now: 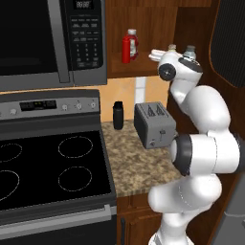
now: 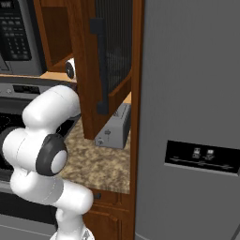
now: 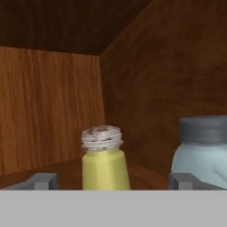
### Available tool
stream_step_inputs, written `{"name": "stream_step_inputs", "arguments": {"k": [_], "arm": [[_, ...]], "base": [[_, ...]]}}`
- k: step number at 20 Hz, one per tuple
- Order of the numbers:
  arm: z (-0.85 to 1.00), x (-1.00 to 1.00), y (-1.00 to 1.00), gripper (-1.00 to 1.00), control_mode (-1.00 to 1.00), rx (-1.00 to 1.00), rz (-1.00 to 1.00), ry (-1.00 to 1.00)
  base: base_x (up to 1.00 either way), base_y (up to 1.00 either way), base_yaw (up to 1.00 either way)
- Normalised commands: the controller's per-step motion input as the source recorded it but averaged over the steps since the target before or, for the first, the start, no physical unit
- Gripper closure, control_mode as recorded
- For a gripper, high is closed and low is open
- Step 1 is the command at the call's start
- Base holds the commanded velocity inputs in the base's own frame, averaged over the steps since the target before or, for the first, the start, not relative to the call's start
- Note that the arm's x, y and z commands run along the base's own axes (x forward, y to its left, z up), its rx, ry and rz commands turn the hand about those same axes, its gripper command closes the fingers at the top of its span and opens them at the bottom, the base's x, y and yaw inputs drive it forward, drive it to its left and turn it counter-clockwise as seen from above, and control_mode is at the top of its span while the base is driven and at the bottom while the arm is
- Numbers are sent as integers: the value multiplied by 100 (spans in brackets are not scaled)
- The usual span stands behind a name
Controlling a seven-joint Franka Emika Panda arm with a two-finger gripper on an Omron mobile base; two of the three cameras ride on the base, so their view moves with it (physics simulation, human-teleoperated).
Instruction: Put the shaker and condiment bottle from the counter next to their counterparts in the cabinet.
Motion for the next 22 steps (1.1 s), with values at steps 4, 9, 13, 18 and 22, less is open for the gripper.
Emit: {"name": "stream_step_inputs", "arguments": {"k": [4, 9, 13, 18, 22], "arm": [[27, -39, 33, -100, -100, 0, 0, 3], [21, -59, 28, -100, -100, 0, -1, 4], [16, -74, 12, -100, -100, 0, -3, 0], [3, -92, 4, -100, -100, 0, -6, 0], [0, -96, 8, -100, -100, 0, -5, 0]], "base": [[0, 0, 0], [0, 0, 0], [0, 0, 0], [0, 0, 0], [0, 0, 0]]}}
